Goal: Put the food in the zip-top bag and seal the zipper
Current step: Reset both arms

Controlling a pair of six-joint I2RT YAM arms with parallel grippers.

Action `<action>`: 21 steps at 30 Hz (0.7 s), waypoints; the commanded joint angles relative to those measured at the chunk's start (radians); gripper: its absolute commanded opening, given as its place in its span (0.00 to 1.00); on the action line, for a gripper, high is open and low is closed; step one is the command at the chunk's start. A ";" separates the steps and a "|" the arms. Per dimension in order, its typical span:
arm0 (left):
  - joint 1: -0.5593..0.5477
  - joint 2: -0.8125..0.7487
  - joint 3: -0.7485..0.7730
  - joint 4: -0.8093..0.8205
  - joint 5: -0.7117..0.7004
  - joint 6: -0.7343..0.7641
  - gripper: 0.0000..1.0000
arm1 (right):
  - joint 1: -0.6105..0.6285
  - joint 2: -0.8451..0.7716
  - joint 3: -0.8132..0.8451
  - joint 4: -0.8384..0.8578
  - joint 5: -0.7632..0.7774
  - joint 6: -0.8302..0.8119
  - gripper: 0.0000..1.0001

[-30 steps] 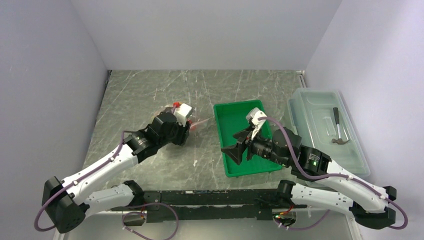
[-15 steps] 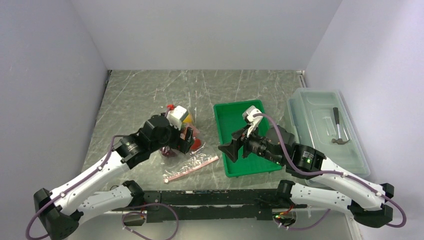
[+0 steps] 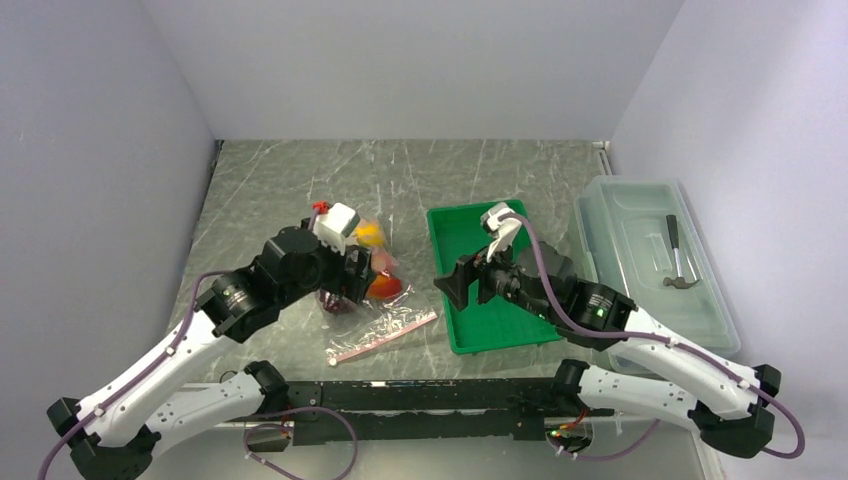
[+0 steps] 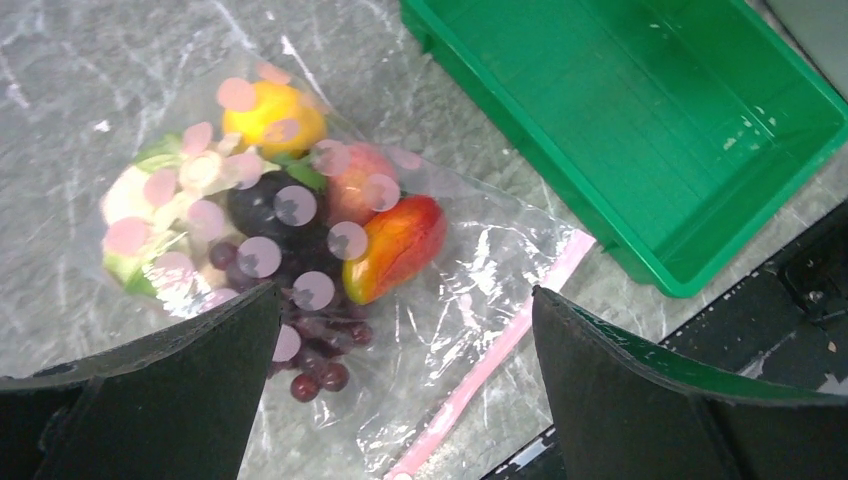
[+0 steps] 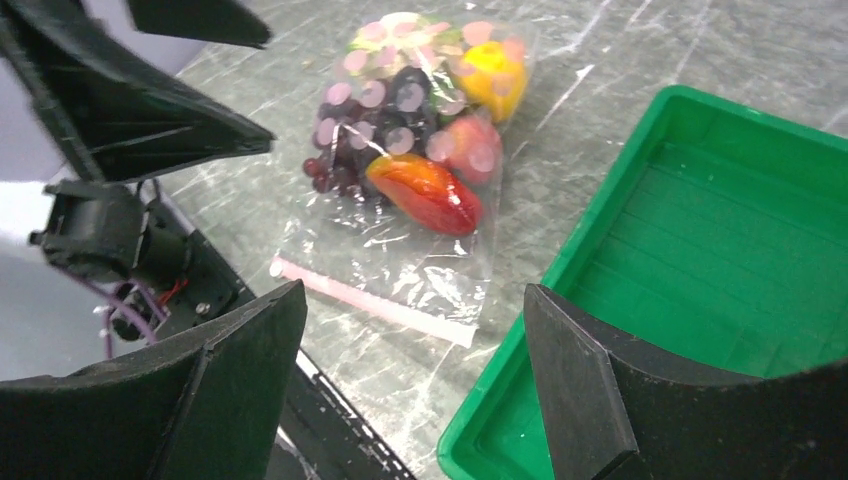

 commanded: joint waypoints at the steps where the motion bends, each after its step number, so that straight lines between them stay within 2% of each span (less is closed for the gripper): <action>1: -0.004 0.011 0.091 -0.081 -0.118 -0.025 1.00 | -0.085 0.020 -0.008 0.041 -0.011 0.030 0.84; 7: 0.020 0.108 0.157 -0.186 -0.173 -0.007 1.00 | -0.249 0.008 -0.039 0.042 -0.096 0.040 0.85; 10: 0.106 0.121 0.151 -0.177 -0.108 -0.003 1.00 | -0.333 -0.012 -0.063 0.048 -0.162 0.049 0.86; 14: 0.296 0.110 0.127 -0.144 0.020 -0.016 1.00 | -0.439 -0.049 -0.083 0.030 -0.223 0.050 0.87; 18: 0.345 0.089 0.109 -0.118 0.049 -0.055 1.00 | -0.522 -0.106 -0.109 0.014 -0.260 0.044 0.88; 21: 0.349 0.029 0.073 -0.086 0.038 -0.065 1.00 | -0.532 -0.171 -0.158 0.033 -0.243 0.034 0.88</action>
